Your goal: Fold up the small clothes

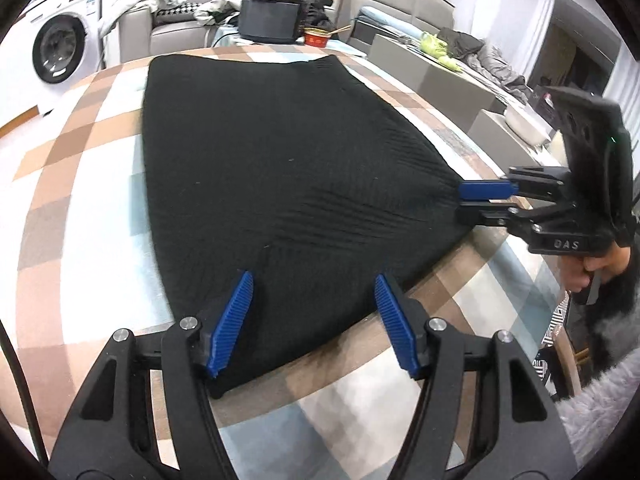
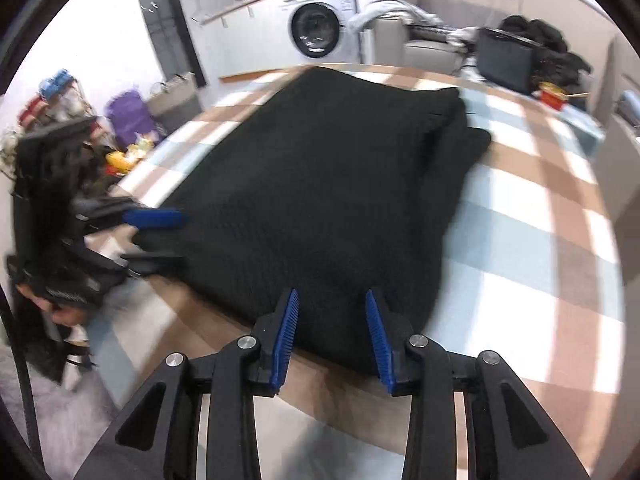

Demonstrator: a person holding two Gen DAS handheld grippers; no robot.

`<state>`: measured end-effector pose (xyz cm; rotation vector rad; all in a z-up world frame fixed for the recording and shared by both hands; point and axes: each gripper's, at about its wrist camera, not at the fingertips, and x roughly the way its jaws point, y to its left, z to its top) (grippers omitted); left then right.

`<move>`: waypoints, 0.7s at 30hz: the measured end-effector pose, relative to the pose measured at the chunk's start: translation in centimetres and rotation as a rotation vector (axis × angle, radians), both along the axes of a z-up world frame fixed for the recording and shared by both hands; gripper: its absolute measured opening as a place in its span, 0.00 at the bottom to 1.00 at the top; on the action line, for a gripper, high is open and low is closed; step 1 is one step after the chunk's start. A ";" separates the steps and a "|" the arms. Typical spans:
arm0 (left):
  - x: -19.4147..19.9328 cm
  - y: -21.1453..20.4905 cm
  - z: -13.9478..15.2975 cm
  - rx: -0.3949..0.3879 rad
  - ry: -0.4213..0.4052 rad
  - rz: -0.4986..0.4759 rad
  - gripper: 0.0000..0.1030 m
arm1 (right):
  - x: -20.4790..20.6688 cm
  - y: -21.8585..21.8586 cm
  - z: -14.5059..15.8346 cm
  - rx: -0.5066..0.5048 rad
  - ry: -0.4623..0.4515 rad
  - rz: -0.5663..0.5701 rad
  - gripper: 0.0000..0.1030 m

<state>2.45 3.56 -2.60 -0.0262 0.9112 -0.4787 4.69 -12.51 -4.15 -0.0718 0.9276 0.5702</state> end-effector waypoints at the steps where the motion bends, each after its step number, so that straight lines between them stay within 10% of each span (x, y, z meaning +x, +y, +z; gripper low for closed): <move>1: 0.3 0.3 0.3 -0.003 0.001 0.018 0.59 | -0.1 0.0 0.3 -0.006 -0.009 -0.001 0.37; 12: 7.9 -1.2 -0.5 -0.007 0.004 0.058 0.60 | 8.0 5.3 0.1 0.017 -0.012 -0.107 0.42; 21: 5.9 2.3 -0.3 -0.007 0.001 0.076 0.61 | 6.3 1.9 0.1 -0.015 -0.031 -0.102 0.37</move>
